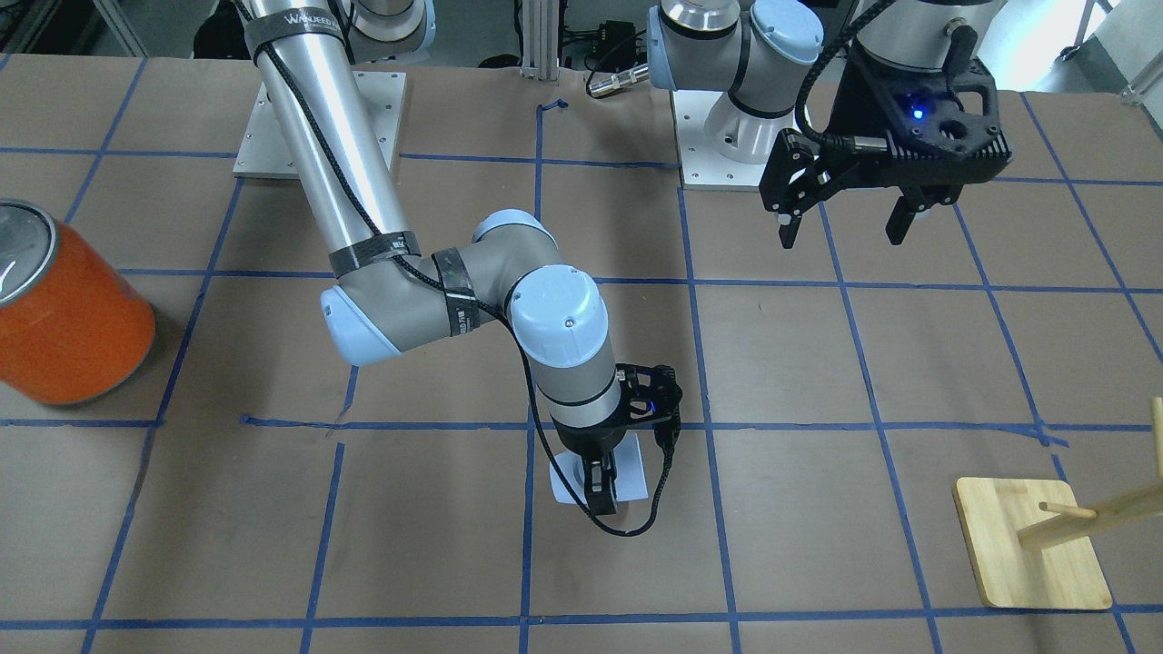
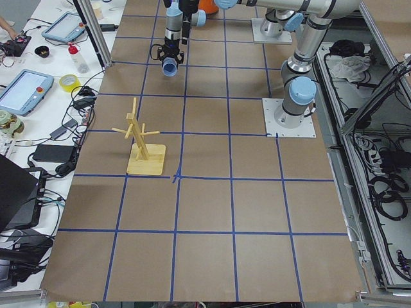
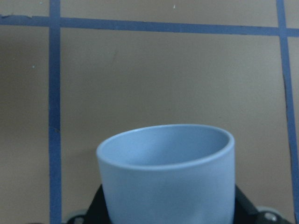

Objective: Flip cup
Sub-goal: 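Carry the cup with the right gripper toward the table center, then lay the cup on its side and open the right gripper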

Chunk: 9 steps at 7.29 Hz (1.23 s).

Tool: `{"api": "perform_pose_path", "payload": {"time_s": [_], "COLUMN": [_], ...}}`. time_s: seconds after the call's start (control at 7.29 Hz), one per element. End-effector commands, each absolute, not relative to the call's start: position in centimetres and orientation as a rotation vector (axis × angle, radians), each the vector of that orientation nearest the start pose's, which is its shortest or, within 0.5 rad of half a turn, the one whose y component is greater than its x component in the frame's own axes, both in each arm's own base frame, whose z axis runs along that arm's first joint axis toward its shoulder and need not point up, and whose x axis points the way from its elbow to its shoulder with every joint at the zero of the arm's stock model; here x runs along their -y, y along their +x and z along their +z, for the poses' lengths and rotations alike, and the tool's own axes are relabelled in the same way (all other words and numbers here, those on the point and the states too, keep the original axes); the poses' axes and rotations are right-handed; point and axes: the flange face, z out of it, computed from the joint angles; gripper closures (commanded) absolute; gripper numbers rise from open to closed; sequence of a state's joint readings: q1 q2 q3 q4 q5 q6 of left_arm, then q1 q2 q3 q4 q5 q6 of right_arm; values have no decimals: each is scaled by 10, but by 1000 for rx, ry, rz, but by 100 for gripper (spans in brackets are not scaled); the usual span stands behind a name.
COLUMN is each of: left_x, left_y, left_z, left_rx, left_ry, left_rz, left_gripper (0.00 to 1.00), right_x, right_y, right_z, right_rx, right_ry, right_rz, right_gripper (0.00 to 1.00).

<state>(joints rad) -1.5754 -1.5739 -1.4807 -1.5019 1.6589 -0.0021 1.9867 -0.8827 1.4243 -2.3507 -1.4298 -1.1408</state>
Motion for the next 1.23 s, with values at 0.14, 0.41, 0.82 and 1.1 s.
{"api": "perform_pose_path", "payload": {"time_s": [0.14,0.41,0.82,1.1], "left_x": [505,504,504,504], "left_y": [-127,-128,-128,-128], "left_z": [540,540,540,539], "left_rx": [-3049,-3047,-3049,-3052], "left_ry": [-8,-6,-5,-5], "left_rz": [-239,-239,-237,-233], "left_gripper": [0,0,0,0], "right_x": [592,591,587,575], "right_y": [430,433,429,404], "right_z": [203,207,257,318], "right_rx": [-2150,-2145,-2190,-2488], "right_ry": [-2173,-2179,-2160,-1832], "right_rz": [-379,-388,-472,-503], "right_gripper": [44,0,0,0]}}
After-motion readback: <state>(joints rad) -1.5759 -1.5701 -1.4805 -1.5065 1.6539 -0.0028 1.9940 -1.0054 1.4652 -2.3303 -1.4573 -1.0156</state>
